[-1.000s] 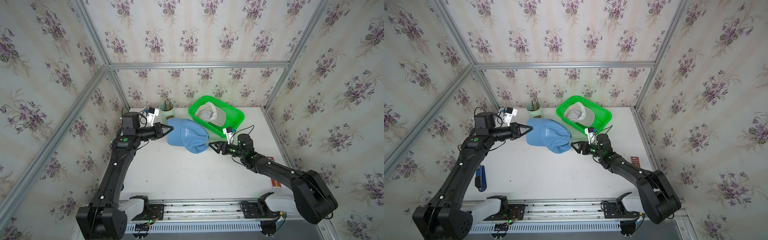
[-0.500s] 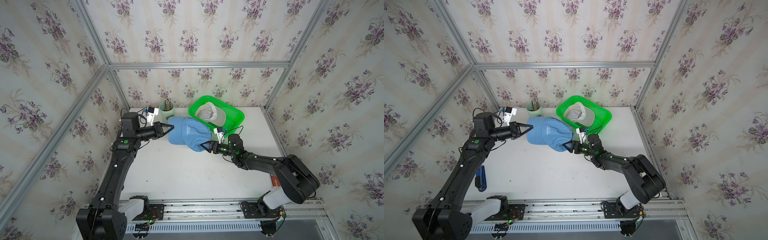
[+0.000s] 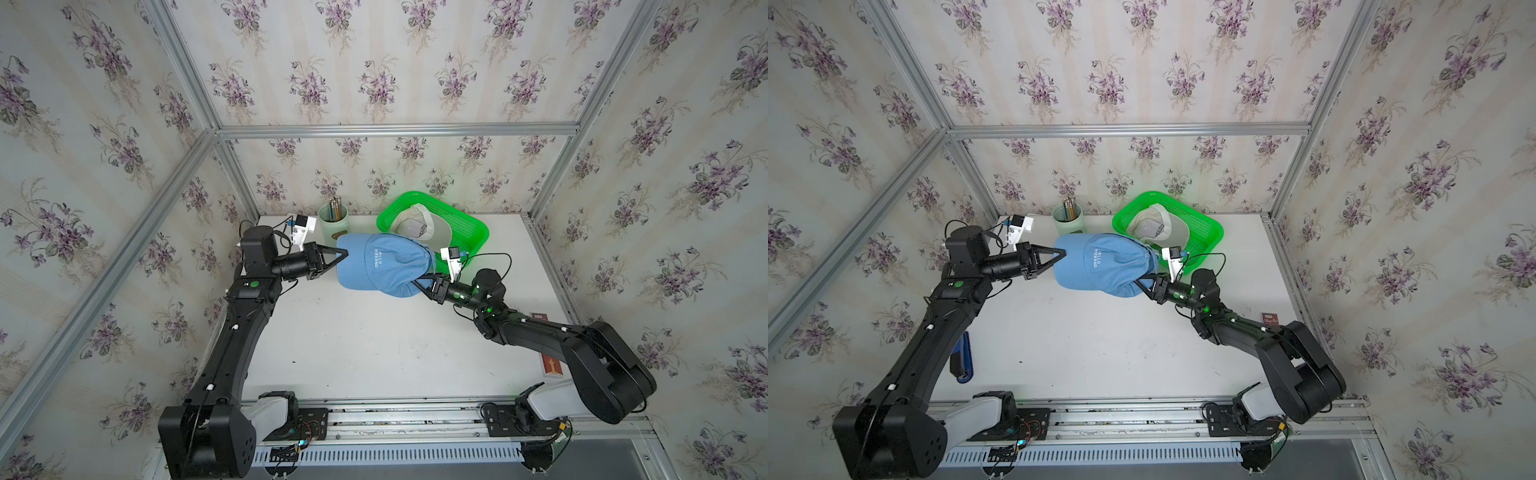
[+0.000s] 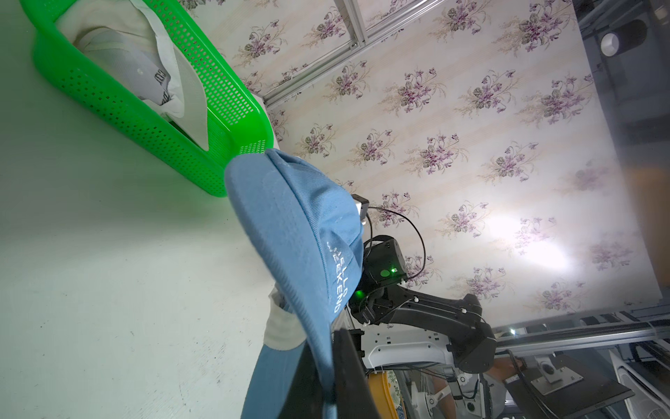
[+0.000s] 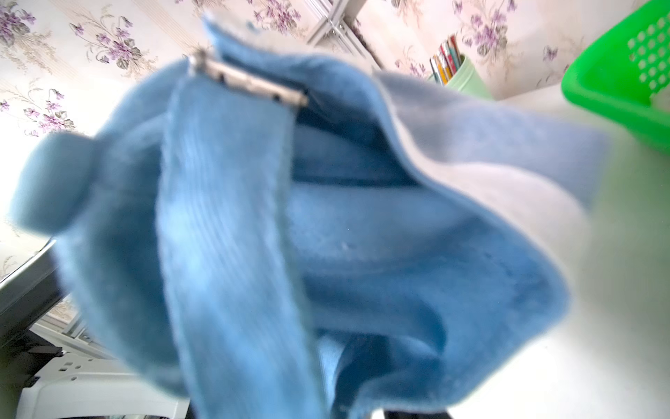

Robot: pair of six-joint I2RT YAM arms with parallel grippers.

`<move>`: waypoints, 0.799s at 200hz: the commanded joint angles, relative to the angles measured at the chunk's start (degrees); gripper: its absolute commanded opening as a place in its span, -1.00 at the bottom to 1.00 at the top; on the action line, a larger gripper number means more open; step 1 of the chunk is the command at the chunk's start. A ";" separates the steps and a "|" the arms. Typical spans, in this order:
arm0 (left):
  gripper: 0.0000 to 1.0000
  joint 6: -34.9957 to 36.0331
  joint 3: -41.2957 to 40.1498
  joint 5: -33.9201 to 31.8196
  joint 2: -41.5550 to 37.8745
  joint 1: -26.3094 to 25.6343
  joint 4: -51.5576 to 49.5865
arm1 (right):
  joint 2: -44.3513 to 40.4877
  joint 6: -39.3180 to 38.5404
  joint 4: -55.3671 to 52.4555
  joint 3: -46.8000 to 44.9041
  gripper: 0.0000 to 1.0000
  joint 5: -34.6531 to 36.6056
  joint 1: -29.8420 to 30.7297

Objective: Turn the baseball cap inside out
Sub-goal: Turn over the baseball cap.

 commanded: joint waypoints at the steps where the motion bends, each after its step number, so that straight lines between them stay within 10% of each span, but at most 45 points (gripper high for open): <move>1: -1.00 -0.30 -1.16 1.31 0.69 0.43 2.45 | -1.31 -0.65 7.71 -1.49 -0.51 -3.66 0.10; 90: -1.00 -29.07 -13.78 5.87 8.21 5.08 47.34 | -1.61 10.14 32.00 -5.08 -0.76 -16.15 0.10; 160: -1.00 -24.13 -15.09 5.49 7.14 4.84 36.87 | -3.55 8.37 31.76 -3.87 -0.58 -8.14 -1.00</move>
